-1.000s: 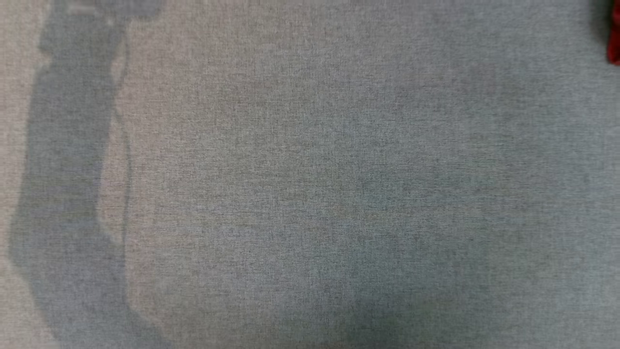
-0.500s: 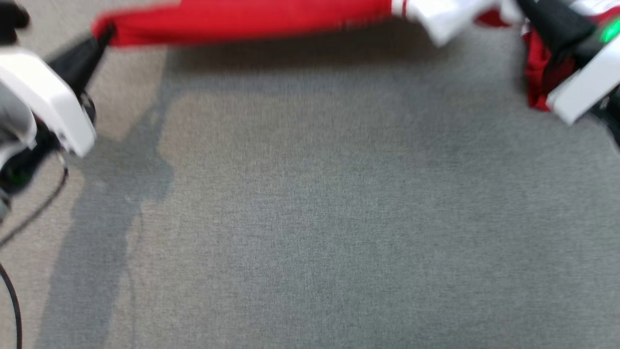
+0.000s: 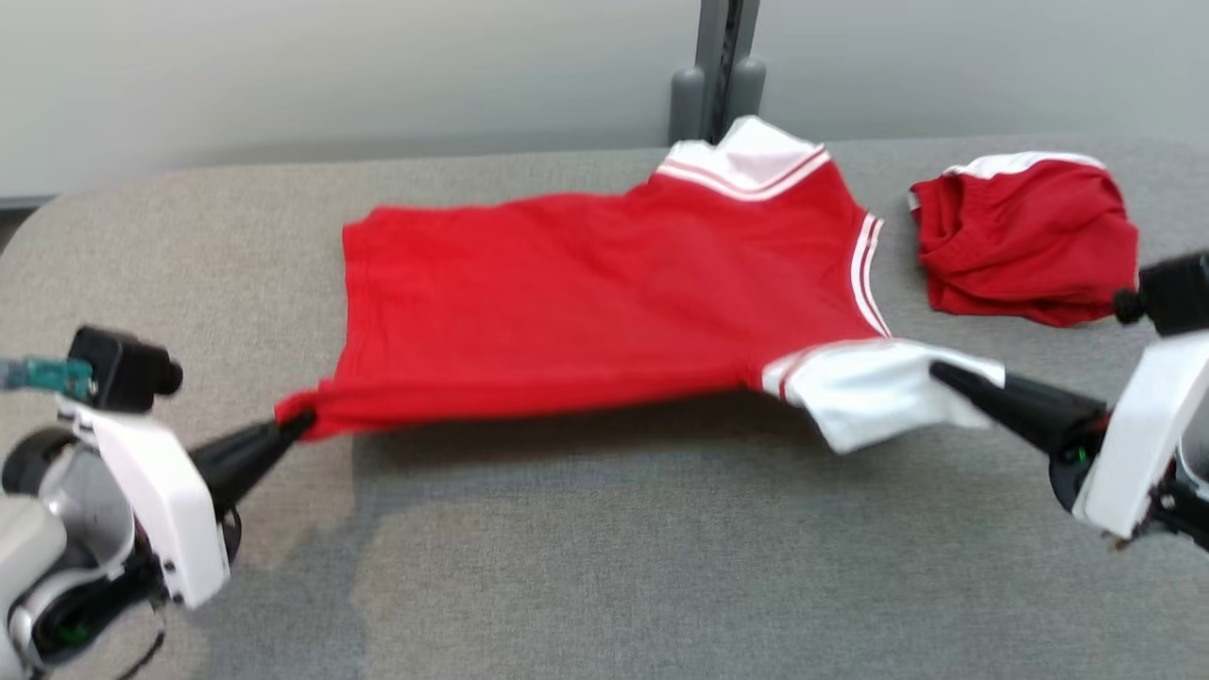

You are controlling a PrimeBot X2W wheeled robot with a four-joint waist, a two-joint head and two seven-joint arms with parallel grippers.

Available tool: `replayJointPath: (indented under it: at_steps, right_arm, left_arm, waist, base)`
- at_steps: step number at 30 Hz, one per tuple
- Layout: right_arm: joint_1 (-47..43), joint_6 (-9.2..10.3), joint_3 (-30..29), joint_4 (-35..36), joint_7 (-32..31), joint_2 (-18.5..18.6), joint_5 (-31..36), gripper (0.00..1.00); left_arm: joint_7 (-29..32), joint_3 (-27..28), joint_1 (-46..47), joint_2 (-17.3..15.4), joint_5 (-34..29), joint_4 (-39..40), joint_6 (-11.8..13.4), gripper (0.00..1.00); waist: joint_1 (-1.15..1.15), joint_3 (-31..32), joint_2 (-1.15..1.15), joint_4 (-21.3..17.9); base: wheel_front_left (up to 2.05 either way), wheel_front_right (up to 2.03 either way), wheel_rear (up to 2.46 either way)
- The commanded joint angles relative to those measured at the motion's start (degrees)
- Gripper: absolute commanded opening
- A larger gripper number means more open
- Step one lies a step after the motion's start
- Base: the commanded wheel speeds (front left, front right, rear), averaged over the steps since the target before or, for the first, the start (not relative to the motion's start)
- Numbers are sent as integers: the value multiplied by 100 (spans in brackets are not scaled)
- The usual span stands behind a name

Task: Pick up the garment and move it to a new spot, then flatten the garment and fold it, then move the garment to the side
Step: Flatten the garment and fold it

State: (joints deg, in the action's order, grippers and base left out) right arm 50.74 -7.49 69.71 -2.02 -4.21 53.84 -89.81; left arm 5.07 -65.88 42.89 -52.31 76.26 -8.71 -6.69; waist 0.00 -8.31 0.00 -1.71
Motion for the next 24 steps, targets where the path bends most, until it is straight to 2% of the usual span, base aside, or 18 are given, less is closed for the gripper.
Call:
replayJointPath:
  at_steps: [1, 4, 10, 15, 19, 24]
  right_arm:
    - [-155, -2, 34, 95, -7, 89, -30, 0]
    - [-486, -2, 94, 370, -36, 258, -224, 0]
    - [-1206, -2, 246, 725, -305, 699, -628, 0]
    - [-1731, -2, 309, 1121, -576, 1235, -937, 0]
    - [-1868, -2, 330, 1472, -551, 1529, -1043, 0]
    - [-1765, -2, 338, 1517, -696, 1563, -1030, 0]
  left_arm:
    - [26, -22, -148, -110, 77, 144, 64, 0]
    - [94, -143, -457, -322, 195, 605, 159, 0]
    - [13, -310, -995, -665, 322, 1325, 531, 0]
    - [36, -408, -1369, -956, 527, 1900, 766, 0]
    - [132, -445, -1540, -1103, 680, 2225, 863, 0]
    - [169, -440, -1544, -1081, 716, 2316, 924, 0]
  waist:
    - [0, 156, 0, -79]
    - [0, 216, 0, -112]
    - [0, 327, 0, -133]
    - [0, 401, 0, -86]
    - [0, 428, 0, -56]
    - [0, 377, 0, -52]
  base:
    - [0, 0, 0]
    - [0, 0, 0]
    - [0, 0, 0]
    - [0, 0, 0]
    - [0, 0, 0]
    - [0, 0, 0]
